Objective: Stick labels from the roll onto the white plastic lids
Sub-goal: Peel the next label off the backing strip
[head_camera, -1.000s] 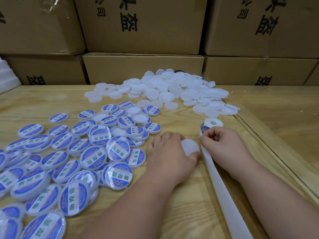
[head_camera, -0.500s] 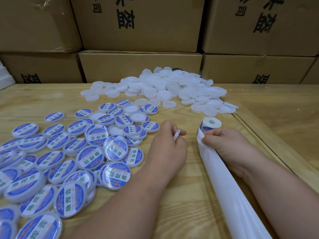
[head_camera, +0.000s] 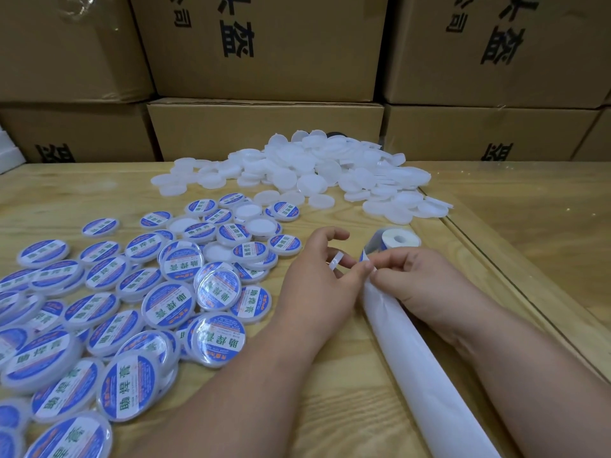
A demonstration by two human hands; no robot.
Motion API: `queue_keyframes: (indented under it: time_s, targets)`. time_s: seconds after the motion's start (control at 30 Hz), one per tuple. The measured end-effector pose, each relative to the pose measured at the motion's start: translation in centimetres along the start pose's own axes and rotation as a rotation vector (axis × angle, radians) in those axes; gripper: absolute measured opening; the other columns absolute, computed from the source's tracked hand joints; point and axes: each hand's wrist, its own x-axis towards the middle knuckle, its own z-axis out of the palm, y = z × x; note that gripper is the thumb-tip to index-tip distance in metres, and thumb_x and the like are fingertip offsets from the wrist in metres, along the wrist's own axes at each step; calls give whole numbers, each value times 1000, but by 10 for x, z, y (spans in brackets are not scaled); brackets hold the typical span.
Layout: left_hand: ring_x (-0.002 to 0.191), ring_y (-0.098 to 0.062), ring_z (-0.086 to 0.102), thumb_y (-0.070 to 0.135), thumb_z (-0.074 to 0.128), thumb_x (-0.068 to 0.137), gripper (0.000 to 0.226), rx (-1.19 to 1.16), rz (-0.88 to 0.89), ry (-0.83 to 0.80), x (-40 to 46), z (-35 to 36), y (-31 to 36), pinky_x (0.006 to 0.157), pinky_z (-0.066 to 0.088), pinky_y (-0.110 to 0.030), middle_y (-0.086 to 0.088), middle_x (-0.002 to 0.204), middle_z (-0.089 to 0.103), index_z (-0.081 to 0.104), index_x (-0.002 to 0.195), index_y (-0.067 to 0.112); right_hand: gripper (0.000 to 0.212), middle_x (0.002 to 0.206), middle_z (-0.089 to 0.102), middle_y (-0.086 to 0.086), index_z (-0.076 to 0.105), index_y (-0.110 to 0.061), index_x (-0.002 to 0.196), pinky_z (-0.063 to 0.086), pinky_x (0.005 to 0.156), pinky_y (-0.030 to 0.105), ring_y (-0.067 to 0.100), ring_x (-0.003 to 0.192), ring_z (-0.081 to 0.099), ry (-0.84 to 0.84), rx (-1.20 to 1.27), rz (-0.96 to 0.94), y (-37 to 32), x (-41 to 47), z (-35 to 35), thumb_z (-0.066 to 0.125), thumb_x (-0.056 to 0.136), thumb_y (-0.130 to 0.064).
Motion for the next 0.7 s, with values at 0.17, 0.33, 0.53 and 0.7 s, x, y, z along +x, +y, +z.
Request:
queue_keyframes:
  time_s: [0.17,0.33,0.53,0.7]
  targets:
    - [74,7,63,26,68,91,26,27,-2,13,1,0,-1,59,41,-6,17,86,72,56,103,45,10,94,67,33,73,-9,90,45,71,42,27,75,56,10,3,9,3,3,1,67,82,-13]
    - [52,-1,56,15,59,93,22,-26,-31,68,2,-1,-1,49,41,-10,18,70,66,60,97,37,13,56,41,-6,64,-16,86,29,46,21,12,52,33,43,-21,-33,1,2,1,57,77,-9]
    - [47,-3,52,24,51,77,23,-256,-165,279,5,-7,2,41,39,-18,17,57,63,70,83,34,21,63,38,5,59,-23,91,27,50,25,18,53,34,149,44,-20,-8,-3,-5,52,74,-14]
    - [56,-8,55,30,47,67,34,-302,-190,245,4,-9,5,44,42,-18,21,59,61,72,84,46,27,57,45,-5,61,-23,99,36,40,21,14,47,40,234,70,-177,-4,-2,1,52,90,1]
